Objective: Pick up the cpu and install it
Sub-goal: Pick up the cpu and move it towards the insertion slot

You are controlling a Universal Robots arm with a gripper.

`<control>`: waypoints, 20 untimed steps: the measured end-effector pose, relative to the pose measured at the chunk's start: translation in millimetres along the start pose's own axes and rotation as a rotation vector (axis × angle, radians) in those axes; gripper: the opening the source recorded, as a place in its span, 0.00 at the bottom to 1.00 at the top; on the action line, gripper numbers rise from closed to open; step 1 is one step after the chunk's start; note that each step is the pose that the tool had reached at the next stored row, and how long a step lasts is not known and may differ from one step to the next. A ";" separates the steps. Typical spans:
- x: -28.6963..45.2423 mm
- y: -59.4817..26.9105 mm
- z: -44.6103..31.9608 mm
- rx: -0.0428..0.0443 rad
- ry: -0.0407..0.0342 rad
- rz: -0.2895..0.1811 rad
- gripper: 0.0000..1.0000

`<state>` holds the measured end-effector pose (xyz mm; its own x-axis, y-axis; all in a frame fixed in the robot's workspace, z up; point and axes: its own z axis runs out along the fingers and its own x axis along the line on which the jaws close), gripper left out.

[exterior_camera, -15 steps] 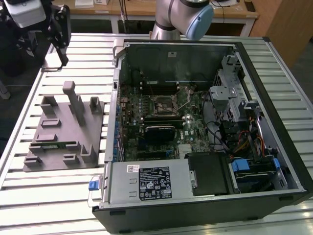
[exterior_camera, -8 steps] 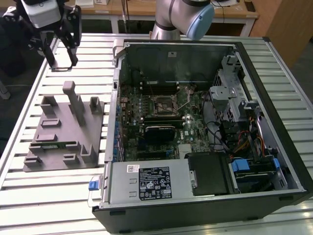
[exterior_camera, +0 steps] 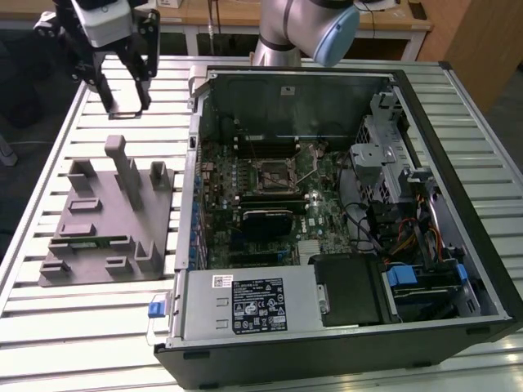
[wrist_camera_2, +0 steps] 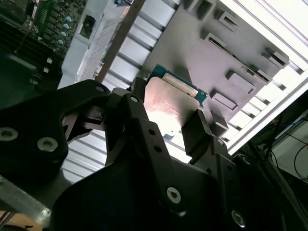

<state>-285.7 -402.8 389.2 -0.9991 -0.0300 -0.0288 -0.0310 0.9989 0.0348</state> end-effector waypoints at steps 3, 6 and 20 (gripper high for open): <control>-11.6 -0.4 0.3 0.0001 0.0001 0.000 0.55; -23.7 -0.7 0.7 0.0000 0.0001 0.000 0.55; -82.9 -2.6 2.3 0.0000 0.0003 0.000 0.55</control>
<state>-202.7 -402.8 389.2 -0.9991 -0.0300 -0.0284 -0.0310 0.9989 0.0348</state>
